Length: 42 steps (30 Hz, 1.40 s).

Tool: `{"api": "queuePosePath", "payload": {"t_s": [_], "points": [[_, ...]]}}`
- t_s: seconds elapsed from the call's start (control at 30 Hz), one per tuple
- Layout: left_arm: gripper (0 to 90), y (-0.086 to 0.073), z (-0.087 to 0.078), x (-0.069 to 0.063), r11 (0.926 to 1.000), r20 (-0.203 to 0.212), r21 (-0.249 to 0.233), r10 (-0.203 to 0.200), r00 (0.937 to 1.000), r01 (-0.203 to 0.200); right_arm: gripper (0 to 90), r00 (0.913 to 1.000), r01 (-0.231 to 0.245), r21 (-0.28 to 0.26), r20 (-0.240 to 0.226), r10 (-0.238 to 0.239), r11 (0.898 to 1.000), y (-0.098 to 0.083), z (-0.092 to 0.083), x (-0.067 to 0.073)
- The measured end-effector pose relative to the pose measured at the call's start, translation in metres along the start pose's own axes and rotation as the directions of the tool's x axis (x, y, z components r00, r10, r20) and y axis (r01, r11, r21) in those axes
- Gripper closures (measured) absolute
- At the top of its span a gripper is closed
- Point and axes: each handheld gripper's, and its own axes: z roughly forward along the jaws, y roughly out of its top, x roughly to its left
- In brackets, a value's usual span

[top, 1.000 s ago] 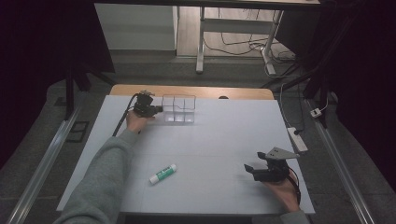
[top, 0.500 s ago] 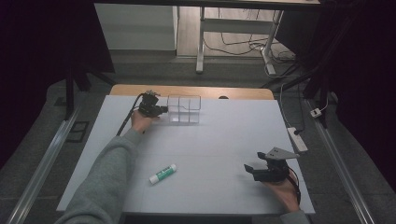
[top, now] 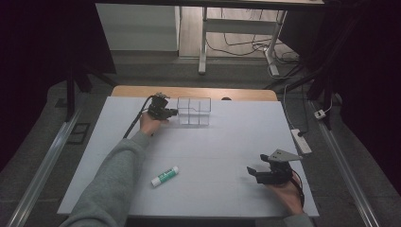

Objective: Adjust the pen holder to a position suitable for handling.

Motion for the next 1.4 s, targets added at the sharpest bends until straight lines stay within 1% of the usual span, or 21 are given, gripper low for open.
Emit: {"api": "queuePosePath", "payload": {"t_s": [0.17, 0.23, 0.33, 0.43, 0.5, 0.53, 0.63, 0.77, 0.83, 0.97, 1.03, 1.07, 1.13, 1.2, 1.3, 1.4], "points": [[88.6, 0.0, 0.0, -0.001, 1.0, 0.004, -0.002, -0.002, 1.0, 0.002, 20.2, 1.0, 0.002, 0.0, 0.001, -0.002, 1.0, 0.0, 0.0, 0.0], [88.6, 0.0, 0.001, -0.001, 1.0, -0.001, 0.0, 0.005, 1.0, -0.005, 20.2, 1.0, 0.004, 0.002, 0.003, -0.004, 1.0, 0.0, 0.0, 0.0], [88.6, 0.0, 0.001, -0.001, 1.0, 0.002, -0.001, 0.001, 1.0, -0.001, 20.2, 1.0, 0.003, 0.001, 0.0, -0.003, 1.0, 0.0, 0.0, 0.0], [88.6, 0.0, 0.002, -0.001, 1.0, -0.002, 0.005, 0.007, 1.0, -0.007, 20.2, 1.0, 0.002, 0.002, 0.001, -0.002, 1.0, 0.0, 0.0, 0.0], [88.6, -0.001, 0.001, -0.001, 0.9998, 0.004, 0.005, 0.018, 0.9998, -0.018, 20.2, 1.0, 0.004, 0.003, 0.004, -0.004, 1.0, 0.0, 0.0, 0.0], [88.6, -0.001, -0.001, 0.0, 0.9997, -0.003, 0.009, 0.022, 0.9998, -0.022, 20.3, 1.0, 0.003, 0.001, 0.004, -0.003, 1.0, 0.0, -0.001, 0.0], [88.6, -0.002, -0.009, -0.001, 0.9987, -0.022, 0.013, 0.05, 0.9985, -0.049, 20.2, 1.0, 0.001, -0.001, 0.002, -0.001, 1.0, 0.0, -0.001, 0.0], [88.6, -0.006, -0.025, -0.004, 0.9979, -0.01, -0.001, 0.065, 0.9978, -0.065, 20.3, 1.0, 0.001, -0.002, 0.006, -0.001, 1.0, 0.0, -0.001, 0.0], [88.0, -0.009, -0.035, -0.008, 0.9969, 0.0, -0.011, 0.078, 0.9969, -0.078, 20.3, 1.0, 0.001, -0.003, 0.007, -0.001, 1.0, 0.0, -0.002, 0.0], [80.1, -0.016, -0.055, -0.018, 0.9935, 0.023, -0.034, 0.109, 0.9937, -0.109, 20.4, 1.0, 0.001, -0.006, 0.01, -0.001, 1.0, 0.0, -0.001, 0.0], [73.1, -0.021, -0.065, -0.023, 0.9922, 0.037, -0.044, 0.118, 0.9923, -0.117, 20.4, 0.9999, 0.002, -0.005, 0.01, -0.001, 1.0, 0.0, -0.002, 0.0], [68.2, -0.024, -0.071, -0.025, 0.9913, 0.035, -0.047, 0.124, 0.9916, -0.123, 20.4, 0.9999, 0.001, -0.006, 0.01, -0.001, 1.0, 0.0, -0.002, 0.0], [59.4, -0.028, -0.078, -0.029, 0.9915, 0.037, -0.047, 0.123, 0.9917, -0.121, 20.4, 0.9999, 0.0, -0.008, 0.012, 0.001, 1.0, 0.001, -0.002, 0.0], [53.0, -0.032, -0.085, -0.032, 0.9927, 0.053, -0.044, 0.115, 0.992, -0.112, 20.4, 0.9998, 0.0, -0.008, 0.02, 0.0, 1.0, 0.001, -0.003, 0.0], [47.5, -0.04, -0.096, -0.038, 0.9925, 0.06, -0.035, 0.119, 0.9911, -0.117, 20.5, 0.9999, -0.002, -0.016, 0.015, 0.002, 1.0, 0.001, -0.003, 0.0], [44.8, -0.046, -0.107, -0.042, 0.9921, 0.073, -0.037, 0.123, 0.9898, -0.12, 20.5, 0.9998, 0.002, -0.01, 0.018, -0.002, 1.0, 0.001, -0.003, 0.0]]}}
